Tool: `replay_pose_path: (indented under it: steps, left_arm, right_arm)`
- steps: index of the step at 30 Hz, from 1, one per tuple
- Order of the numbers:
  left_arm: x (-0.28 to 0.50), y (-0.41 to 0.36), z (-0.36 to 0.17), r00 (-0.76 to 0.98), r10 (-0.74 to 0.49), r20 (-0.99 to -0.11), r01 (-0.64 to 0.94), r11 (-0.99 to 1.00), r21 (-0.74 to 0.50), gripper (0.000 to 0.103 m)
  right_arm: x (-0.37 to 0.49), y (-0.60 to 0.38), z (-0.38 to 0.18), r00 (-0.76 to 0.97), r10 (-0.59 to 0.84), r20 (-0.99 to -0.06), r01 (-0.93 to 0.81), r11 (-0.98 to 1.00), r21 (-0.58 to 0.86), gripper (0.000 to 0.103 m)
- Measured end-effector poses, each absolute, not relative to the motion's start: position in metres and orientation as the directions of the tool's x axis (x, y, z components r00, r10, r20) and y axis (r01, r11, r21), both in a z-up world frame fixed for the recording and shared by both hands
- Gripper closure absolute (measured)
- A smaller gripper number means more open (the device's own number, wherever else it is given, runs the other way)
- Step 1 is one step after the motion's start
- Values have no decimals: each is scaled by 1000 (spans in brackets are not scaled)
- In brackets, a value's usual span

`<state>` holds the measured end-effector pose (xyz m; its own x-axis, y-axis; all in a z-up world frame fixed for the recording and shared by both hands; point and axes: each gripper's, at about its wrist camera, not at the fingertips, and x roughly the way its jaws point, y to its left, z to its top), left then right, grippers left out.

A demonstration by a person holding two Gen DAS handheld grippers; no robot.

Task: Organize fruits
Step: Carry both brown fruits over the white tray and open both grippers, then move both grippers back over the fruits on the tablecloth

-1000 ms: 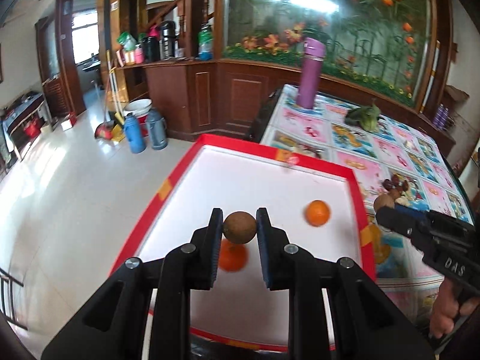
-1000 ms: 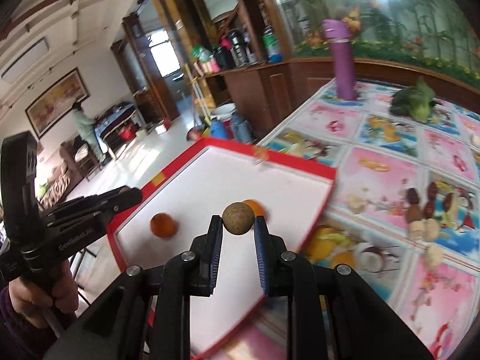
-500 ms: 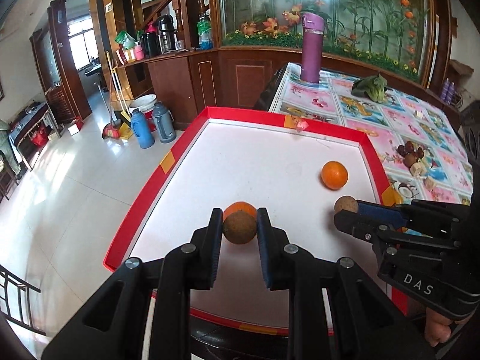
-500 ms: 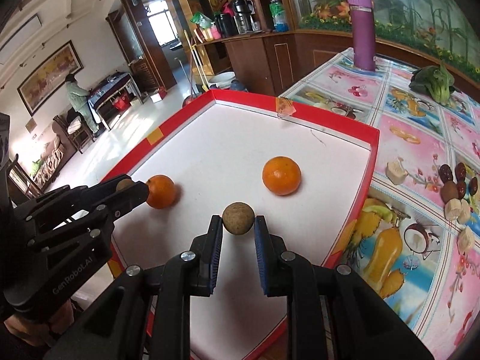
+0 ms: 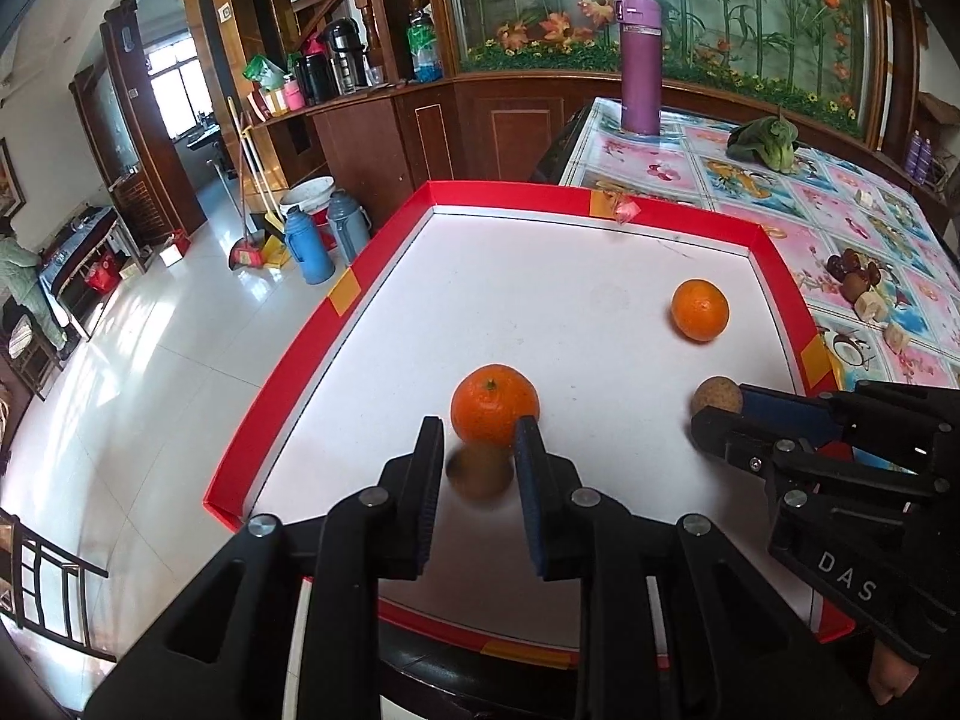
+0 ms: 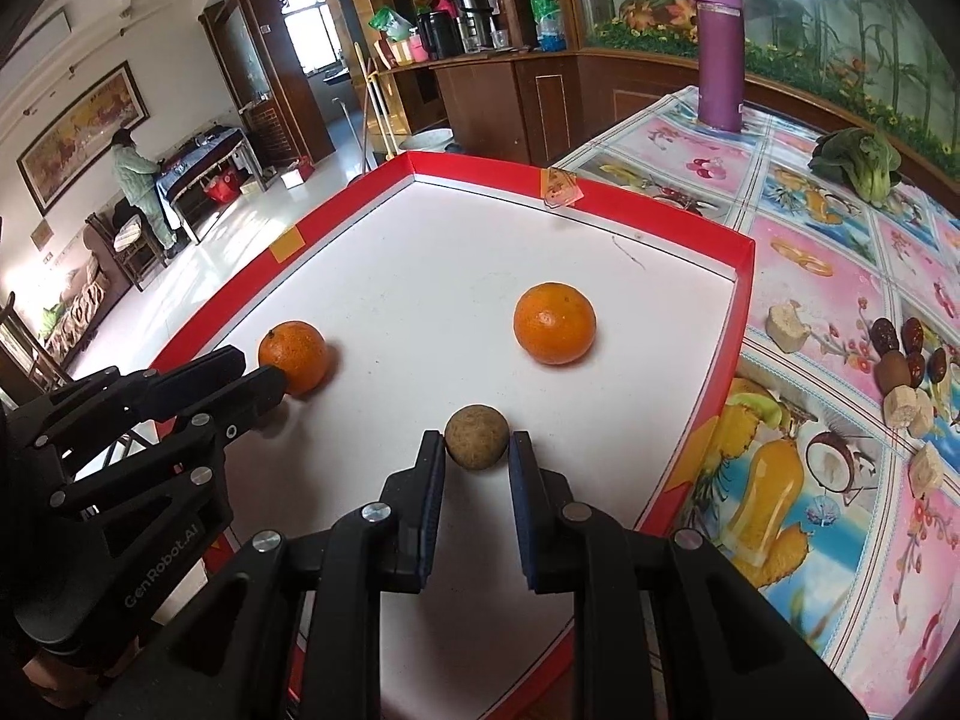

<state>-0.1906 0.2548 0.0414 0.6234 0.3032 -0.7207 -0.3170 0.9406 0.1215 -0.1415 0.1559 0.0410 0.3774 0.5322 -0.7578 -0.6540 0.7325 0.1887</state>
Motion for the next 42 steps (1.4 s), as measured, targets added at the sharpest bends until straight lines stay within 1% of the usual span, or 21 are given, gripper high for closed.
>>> replay_pose_path:
  steps: [2,3,5,7,8,10,15,16,26,42]
  left_arm:
    - [-190,255,41,617,313,-722,-319,938,134,72]
    - [-191,255,41,613,318,-723,-324,936,137,68]
    - [-192,255,42,613,321,-722,-329,935,136,64]
    - [-193,254,45,616,336,-713,-335,930,149,56]
    - [-194,252,47,619,345,-706,-337,928,158,55]
    - [-195,250,51,624,357,-695,-340,925,169,45]
    - [-198,243,64,641,380,-667,-352,918,184,31]
    - [-199,241,67,646,383,-660,-354,917,186,30]
    - [-202,218,88,682,383,-624,-332,921,203,28]
    - [-192,178,97,698,376,-610,-278,927,254,28]
  right_arm:
    - [-143,153,43,390,529,-754,-653,736,178,82]
    - [-143,152,44,393,533,-749,-654,735,180,82]
    - [-144,147,48,397,546,-738,-655,731,188,82]
    - [-145,142,53,420,546,-725,-651,738,179,82]
    - [-146,140,56,429,546,-720,-649,740,175,80]
    - [-146,135,61,445,548,-709,-643,746,173,80]
    - [-144,118,71,466,563,-682,-624,756,198,80]
    - [-143,115,73,470,566,-677,-620,758,204,80]
    - [-134,85,83,501,577,-645,-579,777,245,79]
    - [-121,35,85,539,579,-612,-514,802,305,79]
